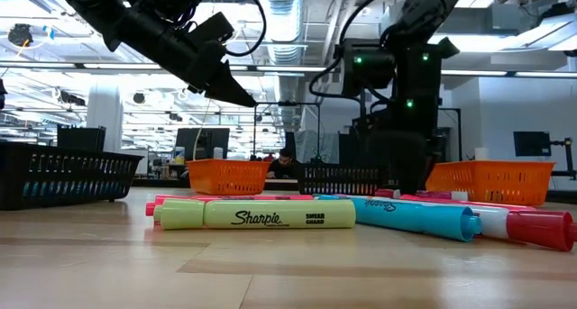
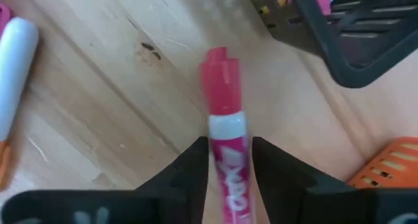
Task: Pick & Place Markers
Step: Put the pink marker into the bottom black bin
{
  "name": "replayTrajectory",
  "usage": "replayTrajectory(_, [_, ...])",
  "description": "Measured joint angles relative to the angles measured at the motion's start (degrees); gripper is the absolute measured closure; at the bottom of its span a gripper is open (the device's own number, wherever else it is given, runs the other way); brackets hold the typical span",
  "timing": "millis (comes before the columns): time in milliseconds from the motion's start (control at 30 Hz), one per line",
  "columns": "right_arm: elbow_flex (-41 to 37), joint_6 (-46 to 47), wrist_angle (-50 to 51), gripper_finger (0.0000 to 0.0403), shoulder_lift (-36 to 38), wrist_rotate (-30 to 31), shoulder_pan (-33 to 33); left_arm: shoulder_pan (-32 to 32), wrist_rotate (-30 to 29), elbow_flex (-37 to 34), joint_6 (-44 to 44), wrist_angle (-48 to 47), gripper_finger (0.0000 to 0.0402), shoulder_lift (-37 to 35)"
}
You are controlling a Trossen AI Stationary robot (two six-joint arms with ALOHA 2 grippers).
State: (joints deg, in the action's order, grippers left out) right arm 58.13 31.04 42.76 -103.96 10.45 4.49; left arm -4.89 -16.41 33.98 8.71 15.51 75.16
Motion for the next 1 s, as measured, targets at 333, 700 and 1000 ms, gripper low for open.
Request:
replayTrajectory(333, [1.07,-3.03,-0.75,0.0359,0.88,-0.04,-1.04,0.0,-0.01,0.0,-0.01,0.2,0.03,0.0])
replayTrajectory(700, [4.77,-12.23,-15.05,0.0334,10.35,10.3,-9.79,3.39,4.53,0.0,-0.66,-0.03,0.03,-5.36])
replayTrajectory(1000, [4.77,-21.6,-37.89,0.0336,14.01,13.72,-14.03,7.54,17.31,0.02,-0.68,-0.13,0.0296,-9.73])
